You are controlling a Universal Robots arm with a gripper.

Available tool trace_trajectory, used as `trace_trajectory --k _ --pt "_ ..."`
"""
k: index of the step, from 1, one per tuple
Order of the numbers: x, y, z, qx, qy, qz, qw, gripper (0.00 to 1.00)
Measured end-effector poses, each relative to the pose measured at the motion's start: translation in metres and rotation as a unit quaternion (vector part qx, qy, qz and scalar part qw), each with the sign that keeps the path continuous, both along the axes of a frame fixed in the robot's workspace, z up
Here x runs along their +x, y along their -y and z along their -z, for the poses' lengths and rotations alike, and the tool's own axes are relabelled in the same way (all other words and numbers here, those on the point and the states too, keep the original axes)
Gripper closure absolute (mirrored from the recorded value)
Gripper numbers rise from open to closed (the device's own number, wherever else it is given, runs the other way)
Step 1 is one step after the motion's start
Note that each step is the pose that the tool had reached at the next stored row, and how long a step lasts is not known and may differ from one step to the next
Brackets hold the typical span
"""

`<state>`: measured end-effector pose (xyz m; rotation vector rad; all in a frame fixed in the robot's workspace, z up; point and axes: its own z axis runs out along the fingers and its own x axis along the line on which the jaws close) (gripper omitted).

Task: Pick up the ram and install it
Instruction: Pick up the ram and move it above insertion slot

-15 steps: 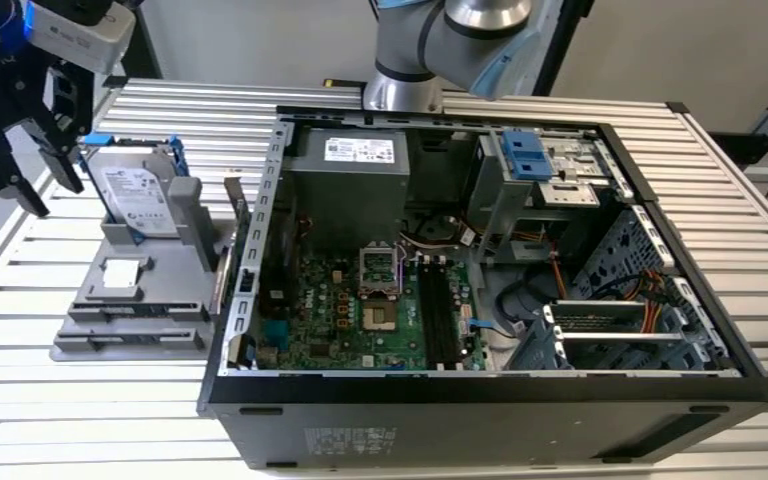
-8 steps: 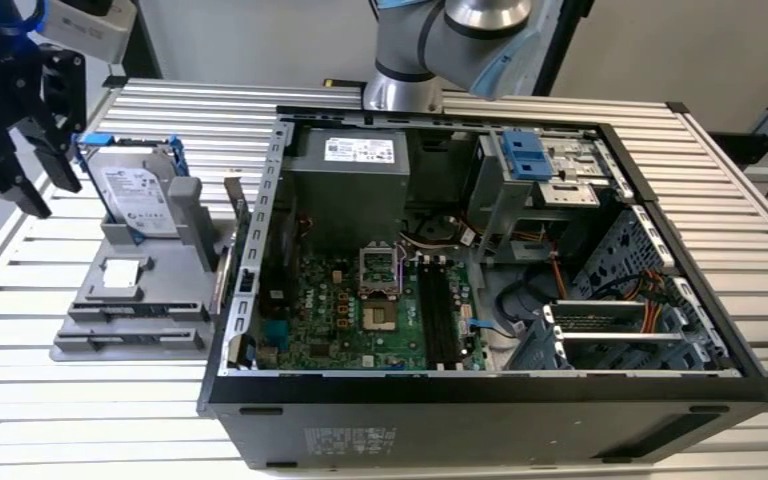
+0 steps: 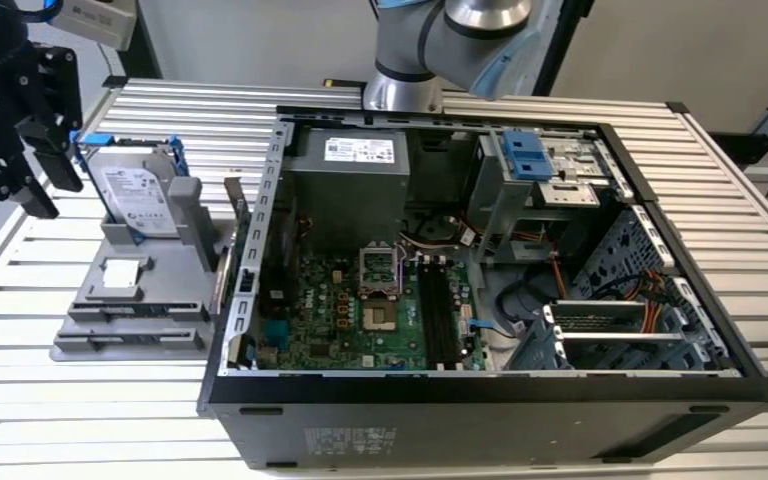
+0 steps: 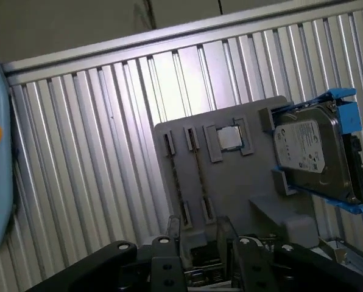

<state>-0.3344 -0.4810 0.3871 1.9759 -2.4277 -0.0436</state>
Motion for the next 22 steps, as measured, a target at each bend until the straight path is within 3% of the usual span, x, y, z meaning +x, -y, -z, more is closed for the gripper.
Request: trace_trajectory --k 4,7,11,14,17,18,22 --pt "-0.0003 -0.0001 0.0001 0.0016 0.0002 -0.025 0.99968 0.0" --pt "-0.0003 -0.0001 0.0002 0.0024 0.0001 -0.05 0.99876 0.0" --pt "-0.0003 0.0 0.0005 0.003 0.0001 -0.086 0.99632 0.0" --pt "-0.0002 0.0 0.0005 0.0033 0.0 -0.112 0.99365 0.0" --pt "-0.0003 0.0 0.0006 0.004 0.0 -0.138 0.99041 0.0" --pt "-0.0005 0.0 0.0007 0.0047 0.0 -0.142 0.9898 0.0" --pt "-0.0008 -0.0001 0.0012 0.0064 0.0003 -0.143 0.98969 0.0"
